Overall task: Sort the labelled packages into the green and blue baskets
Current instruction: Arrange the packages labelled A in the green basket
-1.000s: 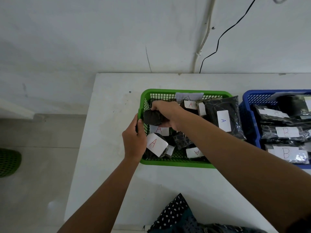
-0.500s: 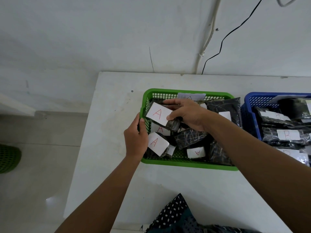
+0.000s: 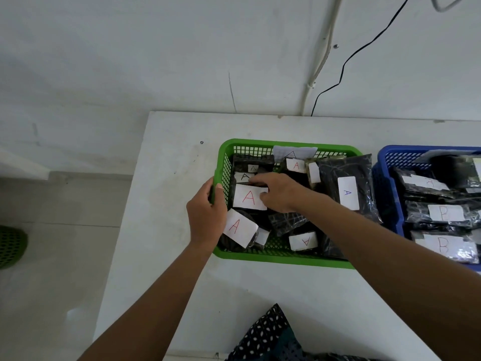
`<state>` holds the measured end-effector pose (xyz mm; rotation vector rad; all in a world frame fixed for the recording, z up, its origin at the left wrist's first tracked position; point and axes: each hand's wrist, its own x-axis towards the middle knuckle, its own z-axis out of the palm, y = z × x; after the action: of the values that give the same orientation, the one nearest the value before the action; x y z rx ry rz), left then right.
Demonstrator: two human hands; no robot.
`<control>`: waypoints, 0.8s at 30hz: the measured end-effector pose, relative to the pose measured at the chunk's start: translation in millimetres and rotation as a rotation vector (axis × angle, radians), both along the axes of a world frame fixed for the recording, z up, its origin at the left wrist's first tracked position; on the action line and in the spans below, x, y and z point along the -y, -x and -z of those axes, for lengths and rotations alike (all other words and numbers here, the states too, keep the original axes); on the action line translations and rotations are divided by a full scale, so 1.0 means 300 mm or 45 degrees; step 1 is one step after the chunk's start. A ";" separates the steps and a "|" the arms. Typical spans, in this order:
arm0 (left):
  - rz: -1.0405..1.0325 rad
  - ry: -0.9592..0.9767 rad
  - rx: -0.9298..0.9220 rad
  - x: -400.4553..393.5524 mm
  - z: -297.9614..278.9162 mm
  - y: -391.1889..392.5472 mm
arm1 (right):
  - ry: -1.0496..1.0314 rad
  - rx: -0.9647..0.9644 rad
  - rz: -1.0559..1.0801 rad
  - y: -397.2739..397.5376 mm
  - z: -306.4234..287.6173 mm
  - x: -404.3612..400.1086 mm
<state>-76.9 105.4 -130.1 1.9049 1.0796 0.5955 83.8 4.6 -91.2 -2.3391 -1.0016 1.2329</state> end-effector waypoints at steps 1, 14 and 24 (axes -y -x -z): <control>0.000 0.005 -0.012 -0.012 -0.005 -0.011 | -0.036 0.061 0.009 -0.005 -0.003 -0.006; 0.065 -0.062 -0.046 -0.068 0.001 -0.097 | 0.016 0.623 0.176 -0.088 0.022 -0.116; 0.052 -0.008 -0.019 -0.066 0.001 -0.097 | -0.211 0.490 0.287 -0.079 0.073 -0.085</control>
<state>-47.8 125.1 -130.3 1.9354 1.0473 0.5632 107.5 30.2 -113.2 -2.5221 -0.8773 0.6052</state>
